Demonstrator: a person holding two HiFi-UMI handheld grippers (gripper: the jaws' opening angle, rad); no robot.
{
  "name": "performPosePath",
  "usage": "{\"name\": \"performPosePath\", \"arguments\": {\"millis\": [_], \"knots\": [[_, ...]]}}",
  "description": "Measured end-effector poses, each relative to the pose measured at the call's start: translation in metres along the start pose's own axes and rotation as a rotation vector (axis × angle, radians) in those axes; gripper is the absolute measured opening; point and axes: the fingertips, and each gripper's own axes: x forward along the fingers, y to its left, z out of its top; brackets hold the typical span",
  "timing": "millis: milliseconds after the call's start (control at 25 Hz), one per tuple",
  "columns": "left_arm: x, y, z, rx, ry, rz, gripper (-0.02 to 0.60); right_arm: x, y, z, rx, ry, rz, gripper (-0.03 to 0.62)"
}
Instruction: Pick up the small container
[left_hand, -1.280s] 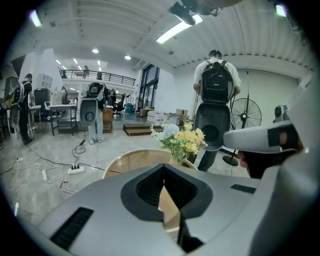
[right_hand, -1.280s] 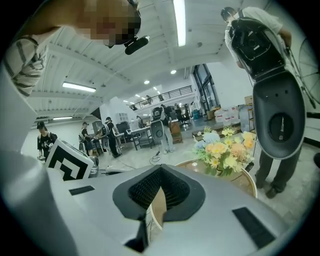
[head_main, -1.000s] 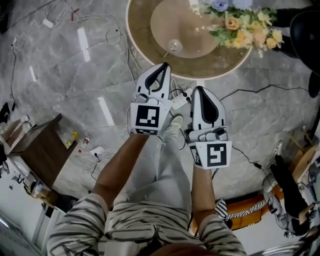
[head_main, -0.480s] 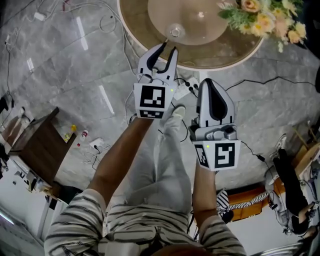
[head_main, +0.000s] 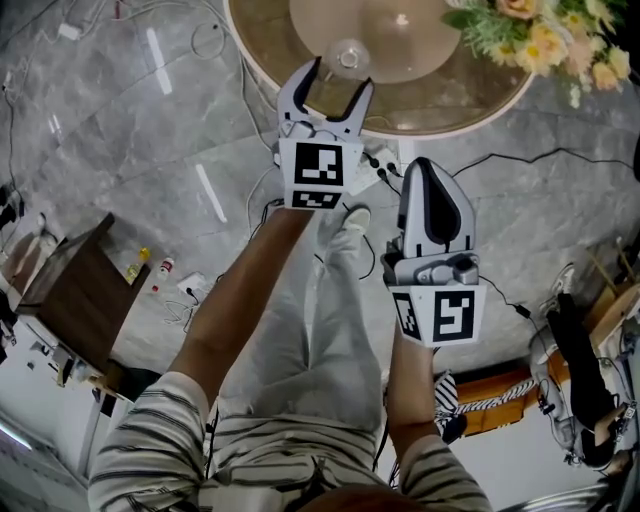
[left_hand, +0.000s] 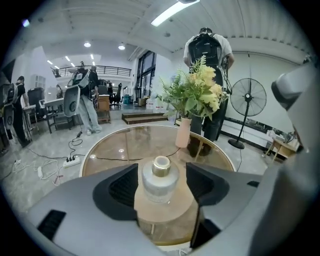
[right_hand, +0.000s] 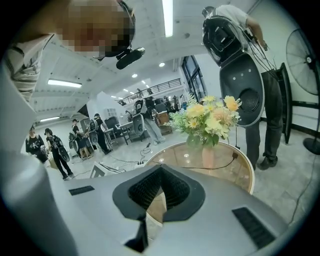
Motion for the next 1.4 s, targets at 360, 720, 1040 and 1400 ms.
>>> {"name": "performPosePath", "arguments": {"millis": [360,720,1040,1400], "knots": [[0.042,0.006,-0.018,0.059,0.045,-0.002,0.363,0.010,-0.004,-0.015,-0.016,0.031,-0.014,0.008],[0.067,0.006,-0.028,0.098,0.060,0.000,0.370,0.013,-0.005,-0.019,-0.027,0.056,-0.027,0.008],[0.083,0.006,-0.039,0.123,0.067,0.008,0.347,0.007,-0.015,-0.023,-0.044,0.073,-0.053,0.008],[0.079,0.008,-0.041,0.116,0.089,0.005,0.330,-0.005,-0.015,-0.021,-0.047,0.070,-0.074,0.008]]}}
